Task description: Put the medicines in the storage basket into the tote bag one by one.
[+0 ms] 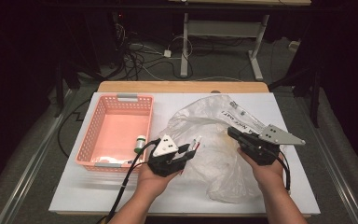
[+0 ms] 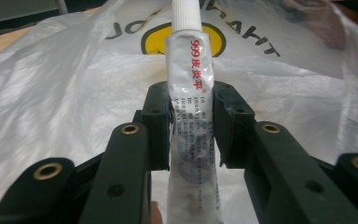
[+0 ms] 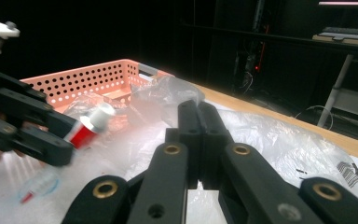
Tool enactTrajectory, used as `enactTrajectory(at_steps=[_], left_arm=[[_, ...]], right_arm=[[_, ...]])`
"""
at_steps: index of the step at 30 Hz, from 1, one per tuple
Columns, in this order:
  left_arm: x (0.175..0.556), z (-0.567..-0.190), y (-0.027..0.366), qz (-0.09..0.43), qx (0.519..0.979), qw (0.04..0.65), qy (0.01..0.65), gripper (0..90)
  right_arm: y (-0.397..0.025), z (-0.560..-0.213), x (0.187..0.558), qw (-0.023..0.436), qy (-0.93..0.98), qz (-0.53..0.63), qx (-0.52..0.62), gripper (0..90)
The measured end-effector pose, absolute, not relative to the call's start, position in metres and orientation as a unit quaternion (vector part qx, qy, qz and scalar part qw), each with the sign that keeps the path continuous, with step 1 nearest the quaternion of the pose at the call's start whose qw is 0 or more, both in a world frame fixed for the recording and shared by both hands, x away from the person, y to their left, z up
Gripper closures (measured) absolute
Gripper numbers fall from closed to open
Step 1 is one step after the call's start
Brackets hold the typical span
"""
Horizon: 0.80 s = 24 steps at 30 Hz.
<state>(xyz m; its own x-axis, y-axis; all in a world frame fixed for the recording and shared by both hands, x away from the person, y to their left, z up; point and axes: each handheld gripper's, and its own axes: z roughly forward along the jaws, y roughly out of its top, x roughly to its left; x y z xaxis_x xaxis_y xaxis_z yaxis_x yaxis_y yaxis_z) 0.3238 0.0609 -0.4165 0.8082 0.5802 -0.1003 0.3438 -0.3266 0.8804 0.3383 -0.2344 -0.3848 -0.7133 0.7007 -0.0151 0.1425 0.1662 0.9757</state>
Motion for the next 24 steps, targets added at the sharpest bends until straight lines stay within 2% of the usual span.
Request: enactTrajectory(at_steps=[10, 24], left_arm=[[0.351, -0.426, 0.018, 0.123, 0.827, 0.475, 0.274, 67.4], [0.375, -0.449, -0.007, 0.123, 0.843, 0.441, 0.284, 67.3]], right_arm=[[-0.237, -0.383, 0.339, 0.245, 0.722, 0.578, 0.290, 90.0], [-0.241, -0.381, 0.339, 0.249, 0.715, 0.582, 0.295, 90.0]])
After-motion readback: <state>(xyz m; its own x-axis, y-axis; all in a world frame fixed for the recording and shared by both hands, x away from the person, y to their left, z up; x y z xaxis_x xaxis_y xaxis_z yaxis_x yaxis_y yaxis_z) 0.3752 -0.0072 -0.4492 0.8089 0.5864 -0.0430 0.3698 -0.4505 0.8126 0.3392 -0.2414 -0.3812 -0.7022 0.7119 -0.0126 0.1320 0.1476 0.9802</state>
